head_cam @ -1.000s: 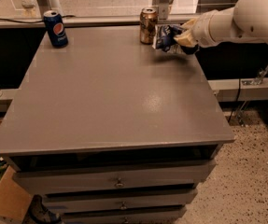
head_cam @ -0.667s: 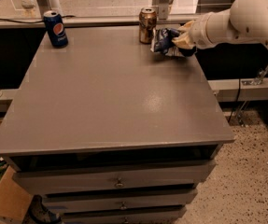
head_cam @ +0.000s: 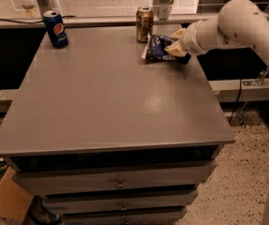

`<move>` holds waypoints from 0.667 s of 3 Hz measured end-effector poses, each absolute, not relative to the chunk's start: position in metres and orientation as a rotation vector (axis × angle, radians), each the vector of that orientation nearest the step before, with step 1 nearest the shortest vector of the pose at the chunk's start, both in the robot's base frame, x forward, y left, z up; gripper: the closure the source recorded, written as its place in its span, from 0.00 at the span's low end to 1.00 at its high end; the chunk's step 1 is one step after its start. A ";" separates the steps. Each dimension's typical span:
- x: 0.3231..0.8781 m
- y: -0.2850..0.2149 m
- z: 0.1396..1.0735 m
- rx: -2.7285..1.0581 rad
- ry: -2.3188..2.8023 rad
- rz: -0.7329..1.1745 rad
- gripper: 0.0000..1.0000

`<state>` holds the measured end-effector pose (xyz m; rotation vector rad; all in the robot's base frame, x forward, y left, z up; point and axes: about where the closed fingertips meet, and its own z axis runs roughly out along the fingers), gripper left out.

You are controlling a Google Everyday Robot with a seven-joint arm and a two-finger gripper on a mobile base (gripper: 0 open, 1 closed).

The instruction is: Move blue chip bag near orange can

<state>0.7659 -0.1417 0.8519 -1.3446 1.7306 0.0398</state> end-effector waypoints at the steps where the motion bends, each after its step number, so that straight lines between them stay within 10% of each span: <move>1: 0.766 -0.142 0.852 -1.345 1.731 0.040 0.58; 2: 0.763 -0.139 0.850 -1.349 1.737 0.048 0.36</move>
Offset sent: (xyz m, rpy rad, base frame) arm -0.0179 0.0144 -0.0095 -0.0026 0.0565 0.0092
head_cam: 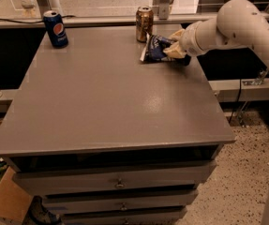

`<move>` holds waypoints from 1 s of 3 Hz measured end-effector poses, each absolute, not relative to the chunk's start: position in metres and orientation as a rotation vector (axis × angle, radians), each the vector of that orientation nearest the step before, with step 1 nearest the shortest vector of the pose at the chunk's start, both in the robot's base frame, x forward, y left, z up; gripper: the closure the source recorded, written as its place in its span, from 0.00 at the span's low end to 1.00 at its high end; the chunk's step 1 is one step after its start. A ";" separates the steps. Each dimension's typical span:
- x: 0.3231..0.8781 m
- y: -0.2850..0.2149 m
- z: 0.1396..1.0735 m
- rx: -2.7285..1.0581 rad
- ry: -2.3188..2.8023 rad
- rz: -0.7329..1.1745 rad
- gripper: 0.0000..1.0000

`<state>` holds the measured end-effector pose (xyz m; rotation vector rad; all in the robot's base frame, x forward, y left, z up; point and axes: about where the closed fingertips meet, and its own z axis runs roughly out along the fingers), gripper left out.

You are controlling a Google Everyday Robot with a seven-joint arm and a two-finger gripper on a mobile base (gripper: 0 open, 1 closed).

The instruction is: Move blue chip bag near orange can

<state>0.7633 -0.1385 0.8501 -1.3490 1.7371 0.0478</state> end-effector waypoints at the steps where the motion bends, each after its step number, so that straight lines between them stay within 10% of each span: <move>1: 0.756 -0.130 0.848 -1.363 1.750 0.068 0.12; 3: 0.742 -0.121 0.874 -1.362 1.713 0.104 0.00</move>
Offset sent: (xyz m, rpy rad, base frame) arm -0.0218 0.0214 0.0173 0.0090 0.0369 0.0423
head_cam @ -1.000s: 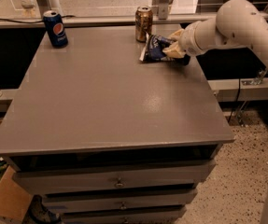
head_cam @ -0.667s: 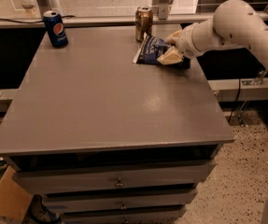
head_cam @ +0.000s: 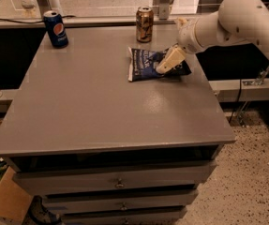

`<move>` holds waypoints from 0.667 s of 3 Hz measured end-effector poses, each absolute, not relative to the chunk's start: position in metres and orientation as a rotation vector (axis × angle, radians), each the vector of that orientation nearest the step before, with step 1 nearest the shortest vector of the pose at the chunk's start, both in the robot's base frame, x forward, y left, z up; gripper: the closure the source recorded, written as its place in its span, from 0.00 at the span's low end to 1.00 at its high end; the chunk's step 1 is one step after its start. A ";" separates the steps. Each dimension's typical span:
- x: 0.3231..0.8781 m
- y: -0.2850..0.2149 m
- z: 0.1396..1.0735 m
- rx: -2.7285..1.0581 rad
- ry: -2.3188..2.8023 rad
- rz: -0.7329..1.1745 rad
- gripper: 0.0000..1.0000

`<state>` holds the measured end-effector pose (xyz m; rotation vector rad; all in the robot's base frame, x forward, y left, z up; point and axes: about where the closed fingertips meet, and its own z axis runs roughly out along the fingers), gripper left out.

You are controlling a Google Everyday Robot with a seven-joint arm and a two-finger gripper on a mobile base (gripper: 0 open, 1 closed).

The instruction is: Move blue chip bag near orange can

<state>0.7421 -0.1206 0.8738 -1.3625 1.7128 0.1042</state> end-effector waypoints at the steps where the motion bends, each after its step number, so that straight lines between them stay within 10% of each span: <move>1: 0.736 -0.139 0.912 -1.258 1.666 0.115 0.00; 2: 0.724 -0.163 0.945 -1.168 1.628 0.103 0.00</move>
Offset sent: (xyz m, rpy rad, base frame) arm -0.0357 -0.0824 0.1175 0.2234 -0.1938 -0.1451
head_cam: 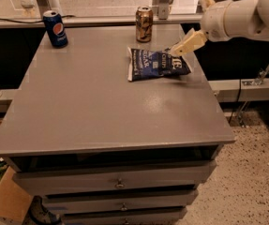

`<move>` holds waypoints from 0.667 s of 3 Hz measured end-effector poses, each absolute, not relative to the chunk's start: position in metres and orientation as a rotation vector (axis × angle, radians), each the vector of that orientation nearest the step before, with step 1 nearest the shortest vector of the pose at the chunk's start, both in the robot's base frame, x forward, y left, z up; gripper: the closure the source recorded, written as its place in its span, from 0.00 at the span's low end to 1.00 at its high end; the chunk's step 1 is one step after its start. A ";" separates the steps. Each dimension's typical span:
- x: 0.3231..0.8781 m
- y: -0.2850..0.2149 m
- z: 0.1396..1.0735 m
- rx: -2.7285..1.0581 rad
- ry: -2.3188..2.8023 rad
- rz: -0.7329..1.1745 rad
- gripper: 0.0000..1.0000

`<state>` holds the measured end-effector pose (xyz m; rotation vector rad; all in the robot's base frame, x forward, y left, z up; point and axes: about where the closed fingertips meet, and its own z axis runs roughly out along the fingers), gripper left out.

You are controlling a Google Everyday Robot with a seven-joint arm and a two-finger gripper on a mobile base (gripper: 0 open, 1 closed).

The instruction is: Move blue chip bag near orange can

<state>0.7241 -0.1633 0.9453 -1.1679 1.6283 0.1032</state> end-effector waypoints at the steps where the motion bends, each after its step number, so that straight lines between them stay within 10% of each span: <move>1: 0.696 -0.203 0.973 -1.109 1.619 0.052 0.00; 2: 0.657 -0.256 0.991 -1.005 1.638 -0.003 0.00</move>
Offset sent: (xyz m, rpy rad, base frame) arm -0.1122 -0.1472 0.0630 0.0755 -0.1045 -0.2584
